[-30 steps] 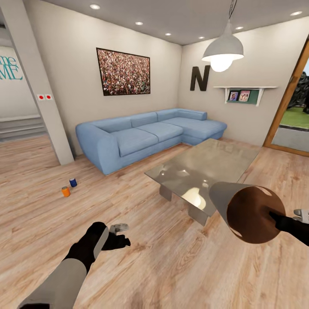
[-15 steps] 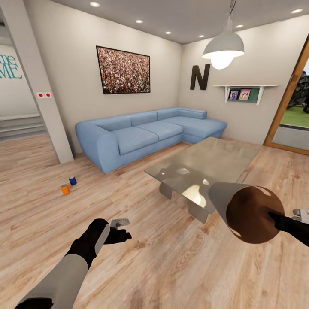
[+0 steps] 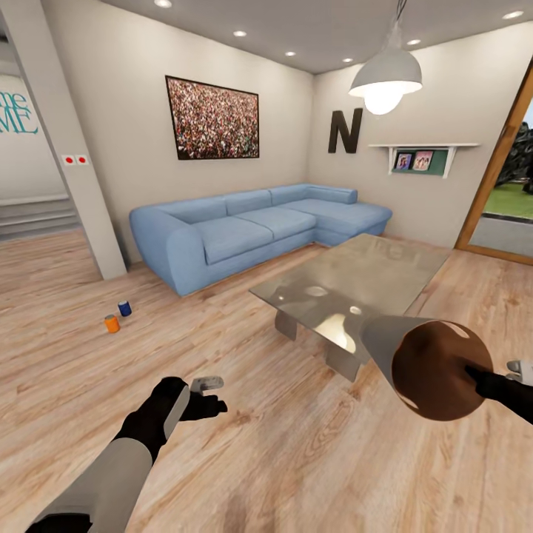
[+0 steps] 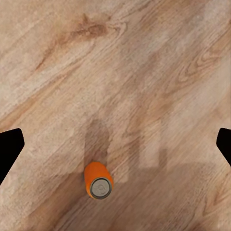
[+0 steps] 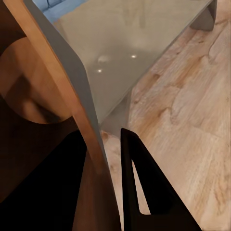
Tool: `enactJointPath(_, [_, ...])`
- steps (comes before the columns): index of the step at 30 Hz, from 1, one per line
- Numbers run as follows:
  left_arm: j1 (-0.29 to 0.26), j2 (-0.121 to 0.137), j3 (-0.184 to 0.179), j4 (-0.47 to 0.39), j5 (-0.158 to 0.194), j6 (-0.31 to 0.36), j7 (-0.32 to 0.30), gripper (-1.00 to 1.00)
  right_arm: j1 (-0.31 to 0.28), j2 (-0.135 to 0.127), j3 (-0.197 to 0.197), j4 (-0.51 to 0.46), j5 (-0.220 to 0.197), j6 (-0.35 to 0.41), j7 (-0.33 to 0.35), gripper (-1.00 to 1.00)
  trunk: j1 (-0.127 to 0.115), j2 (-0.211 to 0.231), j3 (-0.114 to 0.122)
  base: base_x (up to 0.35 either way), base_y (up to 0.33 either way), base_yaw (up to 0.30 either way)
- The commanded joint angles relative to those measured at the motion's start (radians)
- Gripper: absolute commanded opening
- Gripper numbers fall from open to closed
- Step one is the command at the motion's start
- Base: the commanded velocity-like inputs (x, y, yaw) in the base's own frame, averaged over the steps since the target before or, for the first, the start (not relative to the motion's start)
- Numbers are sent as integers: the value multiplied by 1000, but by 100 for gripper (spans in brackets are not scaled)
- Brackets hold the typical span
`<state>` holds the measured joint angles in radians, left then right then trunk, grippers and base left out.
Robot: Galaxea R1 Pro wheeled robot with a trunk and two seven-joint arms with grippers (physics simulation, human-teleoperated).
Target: Put the three can of soda from the living room inside the tash can in the kitchen.
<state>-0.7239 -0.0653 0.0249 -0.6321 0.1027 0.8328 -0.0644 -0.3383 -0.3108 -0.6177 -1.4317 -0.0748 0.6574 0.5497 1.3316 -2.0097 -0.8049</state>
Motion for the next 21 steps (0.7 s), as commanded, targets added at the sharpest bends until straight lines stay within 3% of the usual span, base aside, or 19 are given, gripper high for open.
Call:
enactJointPath(1, [0, 0, 0, 0, 0, 0, 0, 100, -1, -1, 0, -1, -20, 13, 0, -100, 4, -7, -3, 0, 0, 0])
enactJointPath(14, [0, -2, 0, 0, -1, -1, -1, 100, -3, -8, -8, -8, -25, 82, -53, -100, 54, -98, -44, 0, 0, 0])
enactJointPath(21, [0, -4, 0, 1, -2, -11, -1, 100, -19, -66, -32, 11, -28, 86, -54, -100, 81, -147, -66, 0, 0, 0])
